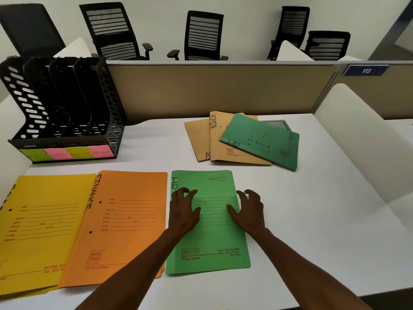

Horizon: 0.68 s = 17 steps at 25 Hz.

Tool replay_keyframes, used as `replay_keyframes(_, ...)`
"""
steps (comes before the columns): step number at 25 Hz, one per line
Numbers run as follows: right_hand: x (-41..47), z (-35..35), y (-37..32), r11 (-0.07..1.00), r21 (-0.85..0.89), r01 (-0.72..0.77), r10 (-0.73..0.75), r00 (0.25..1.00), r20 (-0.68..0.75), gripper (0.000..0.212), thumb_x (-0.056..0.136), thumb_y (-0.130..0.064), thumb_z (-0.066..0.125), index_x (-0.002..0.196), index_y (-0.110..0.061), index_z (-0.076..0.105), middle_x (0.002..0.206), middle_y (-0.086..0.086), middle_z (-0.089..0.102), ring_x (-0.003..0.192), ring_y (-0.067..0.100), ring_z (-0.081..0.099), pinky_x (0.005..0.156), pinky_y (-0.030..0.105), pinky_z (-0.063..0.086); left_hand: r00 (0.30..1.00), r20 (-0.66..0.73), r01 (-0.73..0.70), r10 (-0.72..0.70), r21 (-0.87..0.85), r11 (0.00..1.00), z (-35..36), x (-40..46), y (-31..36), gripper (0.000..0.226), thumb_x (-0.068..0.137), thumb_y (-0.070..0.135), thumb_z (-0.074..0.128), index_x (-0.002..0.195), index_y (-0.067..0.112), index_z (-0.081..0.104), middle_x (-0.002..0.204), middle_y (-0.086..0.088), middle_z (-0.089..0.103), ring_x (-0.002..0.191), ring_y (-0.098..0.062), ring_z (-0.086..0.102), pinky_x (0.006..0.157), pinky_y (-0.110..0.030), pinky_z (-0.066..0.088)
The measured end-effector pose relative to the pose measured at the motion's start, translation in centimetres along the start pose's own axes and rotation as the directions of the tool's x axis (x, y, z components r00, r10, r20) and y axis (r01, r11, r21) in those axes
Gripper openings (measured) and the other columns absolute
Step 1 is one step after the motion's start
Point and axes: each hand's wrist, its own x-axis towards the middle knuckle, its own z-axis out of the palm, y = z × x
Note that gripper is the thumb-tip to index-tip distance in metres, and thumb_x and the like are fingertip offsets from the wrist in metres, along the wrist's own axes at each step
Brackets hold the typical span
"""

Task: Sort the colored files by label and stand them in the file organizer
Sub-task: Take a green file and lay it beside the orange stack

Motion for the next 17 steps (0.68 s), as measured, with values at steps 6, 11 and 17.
replay_keyframes(6, 4.7, -3.2, 3.6, 0.998, -0.028, -0.054, 0.051, 0.994, -0.092, 0.069, 0.082, -0.052, 0.063, 0.137, -0.013, 0.053, 0.135, 0.018, 0.049, 0.128, 0.035, 0.042, 0.097, 0.046, 0.041, 0.999, 0.014, -0.038, 0.038, -0.029, 0.999, 1.7, 3.6, 4.5, 0.063, 0.081, 0.034, 0.073, 0.139, 0.021, 0.052, 0.136, -0.006, 0.045, 0.133, -0.025, 0.034, 0.109, -0.042, 0.037)
replay_keyframes(11, 9.9, -6.0, 7.5, 0.982, -0.174, -0.075, 0.085, 0.995, 0.053, 0.081, 0.085, -0.052, 0.062, 0.151, -0.016, 0.033, 0.157, 0.02, 0.024, 0.146, 0.037, 0.019, 0.109, 0.052, 0.031, 0.997, 0.041, -0.065, 0.066, -0.031, 0.997, 3.6, 6.6, 8.5, 0.06, 0.083, 0.035, 0.07, 0.138, 0.02, 0.052, 0.135, -0.006, 0.045, 0.129, -0.025, 0.036, 0.106, -0.041, 0.038)
replay_keyframes(17, 16.0, -8.0, 12.2, 0.966, -0.238, -0.103, 0.131, 0.986, 0.104, 0.079, 0.093, -0.038, 0.056, 0.156, -0.018, 0.013, 0.163, 0.015, 0.008, 0.151, 0.032, 0.002, 0.116, 0.058, 0.019, 0.994, 0.069, -0.077, 0.081, -0.062, 0.995, 7.3, 9.4, 12.4, 0.059, 0.084, 0.033, 0.07, 0.139, 0.02, 0.051, 0.134, -0.006, 0.046, 0.129, -0.024, 0.037, 0.106, -0.039, 0.037)
